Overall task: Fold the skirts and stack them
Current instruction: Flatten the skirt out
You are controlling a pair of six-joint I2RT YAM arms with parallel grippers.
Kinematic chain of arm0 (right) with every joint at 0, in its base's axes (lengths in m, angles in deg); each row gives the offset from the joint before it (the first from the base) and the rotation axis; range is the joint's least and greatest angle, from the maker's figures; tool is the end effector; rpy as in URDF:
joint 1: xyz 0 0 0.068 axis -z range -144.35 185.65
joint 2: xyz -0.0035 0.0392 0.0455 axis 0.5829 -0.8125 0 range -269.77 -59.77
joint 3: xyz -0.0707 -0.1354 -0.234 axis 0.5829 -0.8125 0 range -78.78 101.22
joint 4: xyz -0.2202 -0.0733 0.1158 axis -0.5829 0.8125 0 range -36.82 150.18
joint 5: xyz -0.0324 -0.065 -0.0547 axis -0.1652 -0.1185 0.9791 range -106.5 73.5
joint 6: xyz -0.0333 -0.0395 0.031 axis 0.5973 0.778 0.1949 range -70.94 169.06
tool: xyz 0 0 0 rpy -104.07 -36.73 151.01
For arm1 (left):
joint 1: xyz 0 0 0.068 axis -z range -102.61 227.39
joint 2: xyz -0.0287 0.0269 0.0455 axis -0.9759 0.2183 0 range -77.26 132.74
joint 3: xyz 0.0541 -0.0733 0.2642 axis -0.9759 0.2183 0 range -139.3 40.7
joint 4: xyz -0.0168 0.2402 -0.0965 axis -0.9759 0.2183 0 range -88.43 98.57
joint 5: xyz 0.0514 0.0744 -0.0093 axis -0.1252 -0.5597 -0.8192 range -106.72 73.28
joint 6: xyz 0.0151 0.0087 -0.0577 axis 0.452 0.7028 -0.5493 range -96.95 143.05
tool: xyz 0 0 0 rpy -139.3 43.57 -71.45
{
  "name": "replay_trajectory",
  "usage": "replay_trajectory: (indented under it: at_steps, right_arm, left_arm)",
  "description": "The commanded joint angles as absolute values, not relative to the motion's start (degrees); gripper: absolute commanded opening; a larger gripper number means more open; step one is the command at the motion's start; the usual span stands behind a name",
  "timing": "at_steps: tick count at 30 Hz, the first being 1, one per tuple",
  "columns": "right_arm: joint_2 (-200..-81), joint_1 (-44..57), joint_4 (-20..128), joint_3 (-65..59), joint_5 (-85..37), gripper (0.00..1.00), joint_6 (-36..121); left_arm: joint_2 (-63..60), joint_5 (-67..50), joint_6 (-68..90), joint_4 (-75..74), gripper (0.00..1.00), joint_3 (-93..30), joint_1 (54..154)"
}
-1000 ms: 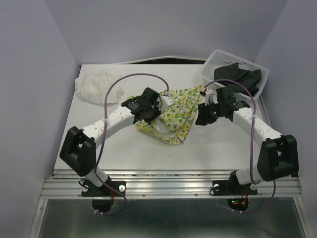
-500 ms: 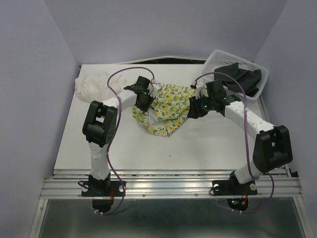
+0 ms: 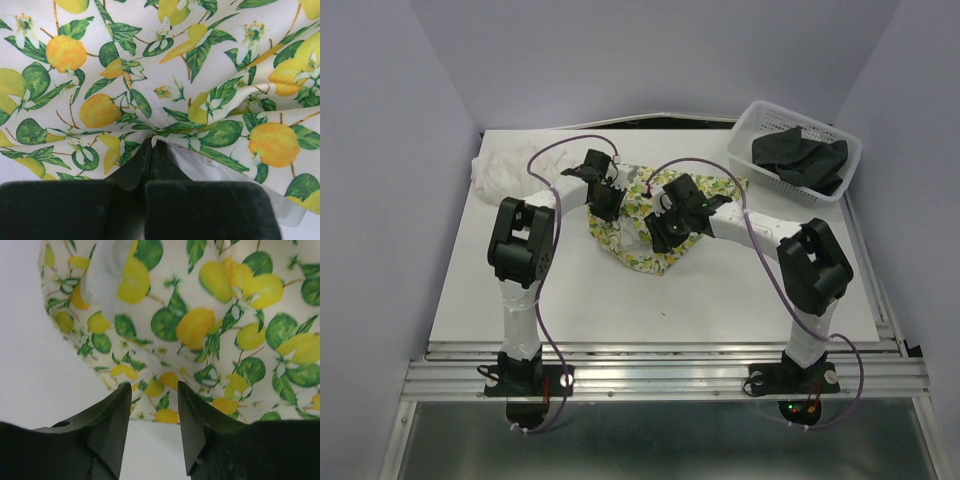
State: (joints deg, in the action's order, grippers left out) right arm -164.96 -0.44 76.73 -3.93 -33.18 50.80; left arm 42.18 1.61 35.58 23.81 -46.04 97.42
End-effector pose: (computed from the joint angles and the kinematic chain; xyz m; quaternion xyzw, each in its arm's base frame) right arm 0.3153 0.2457 0.2097 -0.3476 0.8753 0.2223 0.2522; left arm 0.4242 -0.1696 0.1733 0.3100 0.8902 -0.1710 0.2868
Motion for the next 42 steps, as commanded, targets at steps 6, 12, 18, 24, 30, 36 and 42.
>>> replay_trajectory:
  at_steps: [6, 12, 18, 24, 30, 36, 42]
  right_arm:
    - [-174.64, -2.92, 75.58, 8.75, -22.66, 0.55, 49.15]
    - [-178.34, -2.93, 78.58, 11.13, -20.45, 0.56, 49.85]
    - [-177.46, -4.07, 79.81, 9.38, -20.10, 0.52, 51.34]
    - [-175.88, -4.69, 79.20, 6.04, -17.99, 0.45, 52.22]
    - [-177.54, -5.21, 80.07, 6.65, -16.77, 0.35, 53.19]
    - [-170.55, -5.21, 80.86, 4.64, -13.07, 0.01, 51.53]
    - [-154.10, -5.21, 81.04, -4.84, -9.74, 0.01, 49.68]
  left_arm:
    - [44.29, 1.30, 35.61, 27.32, 0.00, -45.44, 97.08]
    - [44.03, 1.21, 35.88, 27.06, 0.00, -45.44, 96.81]
    - [44.55, 1.30, 35.79, 26.88, 0.00, -45.70, 96.11]
    - [44.47, 1.13, 35.88, 26.88, 0.00, -45.96, 95.67]
    - [44.73, 1.04, 35.79, 27.41, 0.00, -46.49, 95.14]
    - [44.03, 0.07, 36.23, 27.50, 0.00, -45.70, 94.70]
    - [42.10, -1.51, 36.76, 27.58, 0.00, -44.47, 93.82]
